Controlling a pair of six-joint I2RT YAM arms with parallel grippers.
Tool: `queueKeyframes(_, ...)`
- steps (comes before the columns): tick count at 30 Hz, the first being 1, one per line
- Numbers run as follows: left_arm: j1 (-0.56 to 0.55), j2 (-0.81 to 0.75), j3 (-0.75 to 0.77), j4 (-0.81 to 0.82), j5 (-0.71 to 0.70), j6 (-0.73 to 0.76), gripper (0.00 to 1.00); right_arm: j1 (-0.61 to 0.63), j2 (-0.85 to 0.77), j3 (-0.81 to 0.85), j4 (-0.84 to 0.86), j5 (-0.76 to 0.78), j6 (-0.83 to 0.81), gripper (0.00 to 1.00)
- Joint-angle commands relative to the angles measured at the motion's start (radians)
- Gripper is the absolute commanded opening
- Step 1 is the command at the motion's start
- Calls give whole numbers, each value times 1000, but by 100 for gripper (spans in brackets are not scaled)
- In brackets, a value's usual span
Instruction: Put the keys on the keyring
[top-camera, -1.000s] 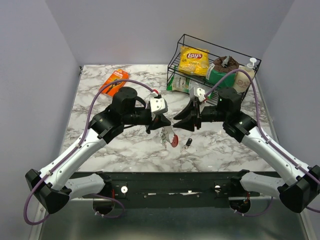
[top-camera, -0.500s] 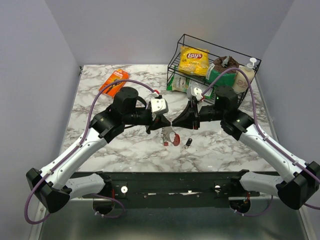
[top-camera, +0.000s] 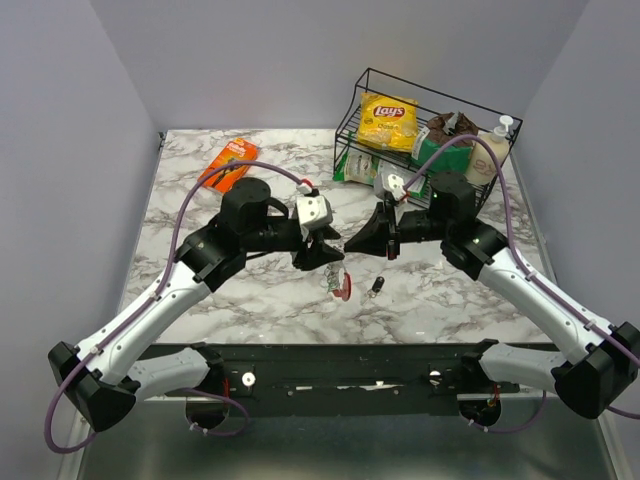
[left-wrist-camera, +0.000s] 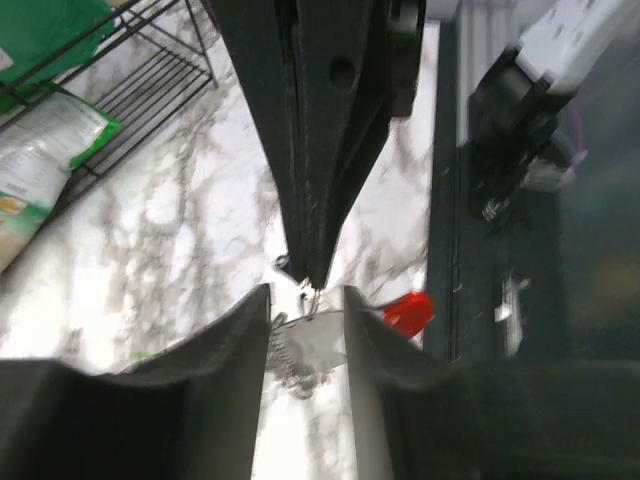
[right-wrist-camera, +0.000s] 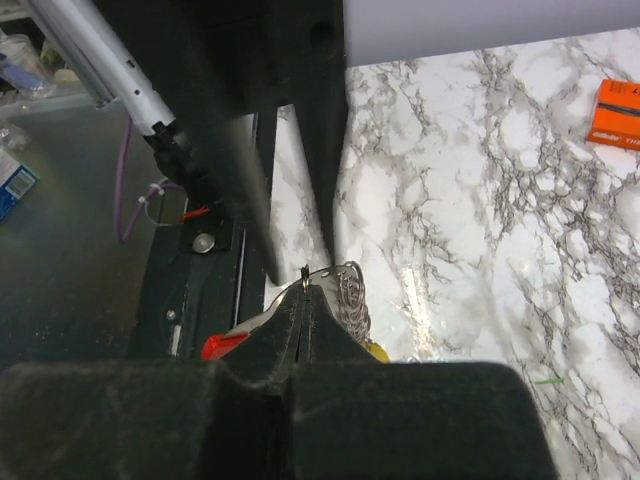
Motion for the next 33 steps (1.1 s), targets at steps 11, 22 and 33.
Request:
queueKeyframes(11,142,-201,-278,580,156,-413,73,3,-31,-20,417,-57,239,1)
queueKeyframes(22,171,-182,-364,850,191,-526,65,5,-17,-23,539,-110,323,1)
queueKeyframes(33,176,-139,-371,1007,208,-588,41,3,-17,-36,599,-104,360,1)
